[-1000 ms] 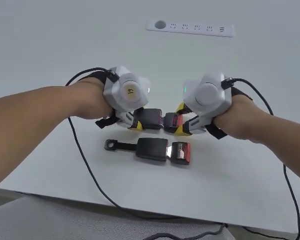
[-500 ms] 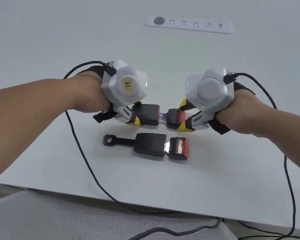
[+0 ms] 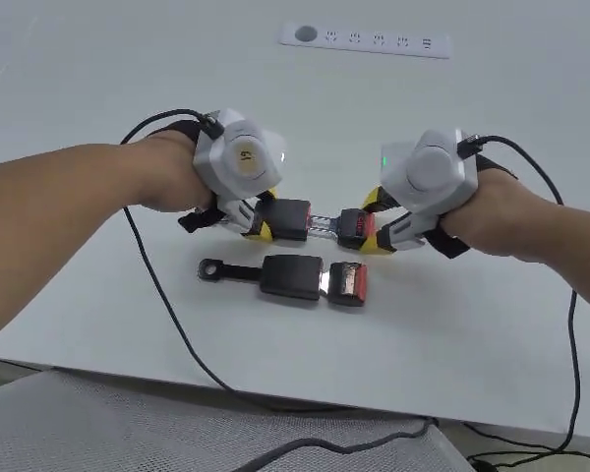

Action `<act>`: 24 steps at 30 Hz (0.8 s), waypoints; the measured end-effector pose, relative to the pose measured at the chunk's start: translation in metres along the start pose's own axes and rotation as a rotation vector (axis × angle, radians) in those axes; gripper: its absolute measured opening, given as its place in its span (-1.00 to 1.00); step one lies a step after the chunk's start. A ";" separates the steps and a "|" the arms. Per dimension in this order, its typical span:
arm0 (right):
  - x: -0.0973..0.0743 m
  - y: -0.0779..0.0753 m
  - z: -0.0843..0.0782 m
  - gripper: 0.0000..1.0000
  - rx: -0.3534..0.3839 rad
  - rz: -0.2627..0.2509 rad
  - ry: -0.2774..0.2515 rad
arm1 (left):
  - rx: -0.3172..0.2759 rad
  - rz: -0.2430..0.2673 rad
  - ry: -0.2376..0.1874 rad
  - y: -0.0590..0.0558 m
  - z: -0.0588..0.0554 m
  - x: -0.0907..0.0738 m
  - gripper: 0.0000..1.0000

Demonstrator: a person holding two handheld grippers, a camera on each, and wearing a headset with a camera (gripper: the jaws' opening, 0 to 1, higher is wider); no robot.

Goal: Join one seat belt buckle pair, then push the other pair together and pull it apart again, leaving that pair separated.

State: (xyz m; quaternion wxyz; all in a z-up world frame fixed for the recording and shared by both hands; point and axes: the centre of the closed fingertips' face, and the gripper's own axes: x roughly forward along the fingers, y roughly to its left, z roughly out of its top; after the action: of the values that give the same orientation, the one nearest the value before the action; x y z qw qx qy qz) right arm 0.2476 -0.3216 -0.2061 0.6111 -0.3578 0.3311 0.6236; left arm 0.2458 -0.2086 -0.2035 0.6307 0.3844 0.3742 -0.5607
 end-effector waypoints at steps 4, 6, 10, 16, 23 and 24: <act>-0.010 -0.001 -0.017 -0.39 0.014 -0.007 0.012 | -0.004 0.002 -0.002 0.000 -0.001 0.000 -0.36; -0.015 -0.002 -0.028 -0.38 0.017 -0.010 0.020 | -0.003 0.002 -0.002 -0.001 0.000 0.000 -0.36; -0.023 0.001 -0.042 -0.38 0.022 -0.009 0.024 | -0.004 0.003 0.000 -0.001 0.001 -0.001 -0.36; -0.036 0.005 -0.064 -0.37 0.016 -0.015 0.056 | -0.016 0.005 -0.003 0.000 -0.001 0.000 -0.36; -0.051 0.007 -0.089 -0.37 0.021 -0.020 0.091 | -0.031 0.013 -0.005 0.004 -0.003 0.002 -0.35; -0.053 0.007 -0.094 -0.37 0.020 -0.023 0.102 | -0.031 0.014 -0.006 0.004 -0.004 0.002 -0.35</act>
State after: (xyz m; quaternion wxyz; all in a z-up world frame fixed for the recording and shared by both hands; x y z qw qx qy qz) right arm 0.2446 -0.4296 -0.2103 0.6041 -0.3865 0.3639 0.5943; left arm 0.2503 -0.2056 -0.2071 0.6418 0.3755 0.3781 -0.5515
